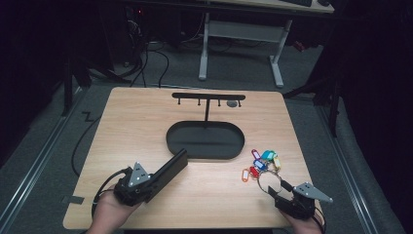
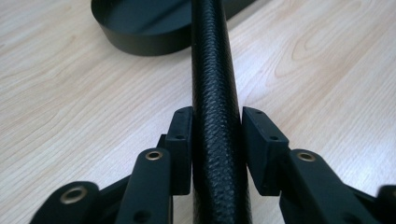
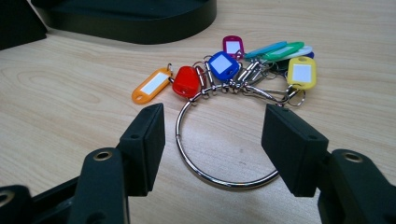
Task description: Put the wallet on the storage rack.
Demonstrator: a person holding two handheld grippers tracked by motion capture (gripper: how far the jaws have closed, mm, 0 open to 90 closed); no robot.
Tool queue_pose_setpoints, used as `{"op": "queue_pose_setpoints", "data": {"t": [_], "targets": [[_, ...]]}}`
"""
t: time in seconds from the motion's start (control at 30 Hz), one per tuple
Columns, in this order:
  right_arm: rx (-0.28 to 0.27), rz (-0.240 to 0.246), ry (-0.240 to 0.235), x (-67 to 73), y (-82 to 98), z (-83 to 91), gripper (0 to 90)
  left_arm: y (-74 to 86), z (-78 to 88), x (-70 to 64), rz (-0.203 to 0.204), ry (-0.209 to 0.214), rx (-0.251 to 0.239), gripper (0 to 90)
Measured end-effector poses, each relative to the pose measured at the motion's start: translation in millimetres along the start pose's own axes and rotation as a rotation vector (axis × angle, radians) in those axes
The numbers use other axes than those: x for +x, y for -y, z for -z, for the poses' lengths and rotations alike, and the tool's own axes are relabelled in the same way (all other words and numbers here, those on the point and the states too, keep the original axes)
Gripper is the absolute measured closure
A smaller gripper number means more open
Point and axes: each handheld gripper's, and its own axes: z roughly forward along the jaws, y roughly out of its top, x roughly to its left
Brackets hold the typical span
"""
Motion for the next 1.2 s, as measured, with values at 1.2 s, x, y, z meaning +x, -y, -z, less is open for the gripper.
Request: {"op": "queue_pose_setpoints", "data": {"t": [1.2], "targets": [[-0.030,-0.100,0.003,-8.1,8.0,12.2,40.7,-56.9,-1.7,-11.6,-0.222,0.041,0.196,74.2]]}}
